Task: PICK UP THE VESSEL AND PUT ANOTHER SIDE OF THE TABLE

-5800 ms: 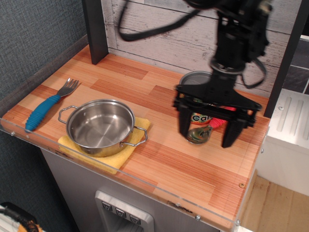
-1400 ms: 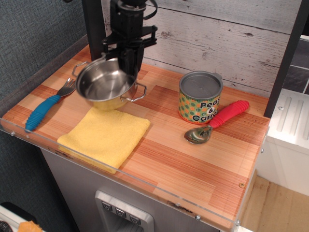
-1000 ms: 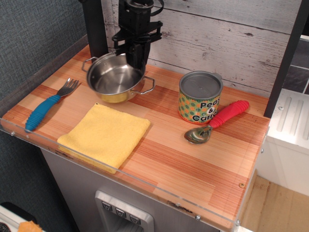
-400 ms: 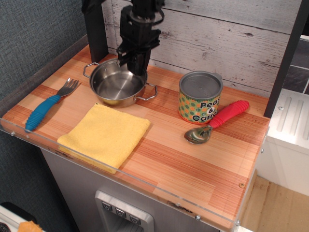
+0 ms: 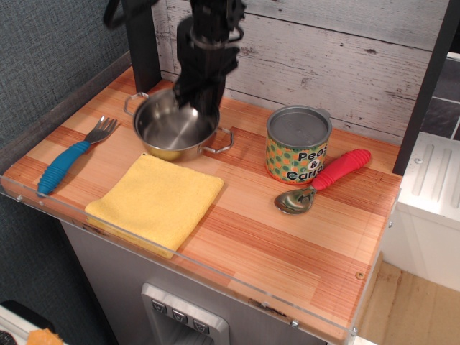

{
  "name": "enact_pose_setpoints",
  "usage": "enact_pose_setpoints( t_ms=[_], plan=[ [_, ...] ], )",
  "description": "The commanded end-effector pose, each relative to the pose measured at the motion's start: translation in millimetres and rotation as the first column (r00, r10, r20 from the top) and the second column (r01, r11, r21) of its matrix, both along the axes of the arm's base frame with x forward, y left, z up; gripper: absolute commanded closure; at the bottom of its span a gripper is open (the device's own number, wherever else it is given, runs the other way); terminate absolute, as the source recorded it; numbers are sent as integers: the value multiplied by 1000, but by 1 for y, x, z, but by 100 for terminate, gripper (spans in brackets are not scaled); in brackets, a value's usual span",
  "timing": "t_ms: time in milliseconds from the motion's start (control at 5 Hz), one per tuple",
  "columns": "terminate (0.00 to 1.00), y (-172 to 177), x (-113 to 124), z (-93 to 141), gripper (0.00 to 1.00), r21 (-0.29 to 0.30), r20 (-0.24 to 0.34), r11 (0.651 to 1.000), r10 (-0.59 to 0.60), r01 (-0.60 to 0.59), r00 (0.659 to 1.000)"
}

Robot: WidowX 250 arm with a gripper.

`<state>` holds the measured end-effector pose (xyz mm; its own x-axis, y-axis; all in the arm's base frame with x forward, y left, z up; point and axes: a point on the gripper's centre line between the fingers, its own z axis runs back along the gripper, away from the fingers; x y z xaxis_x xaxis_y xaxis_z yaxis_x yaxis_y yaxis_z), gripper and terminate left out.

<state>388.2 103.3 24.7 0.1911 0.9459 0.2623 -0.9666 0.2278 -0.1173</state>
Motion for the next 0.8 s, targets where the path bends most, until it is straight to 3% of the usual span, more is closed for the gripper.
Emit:
enact_pose_setpoints(
  t_ms=[0,200,400,600],
  plan=[
    [0,1,3,37,0,75,71,996,-44,38,996],
    [0,1,5,44,0,95,83,994,-54,46,995],
    [0,0,1,59,0,95,51,992,-92,87,994],
    [0,-3,-12,68,0,24,8,994,-111,110,994]
  ],
)
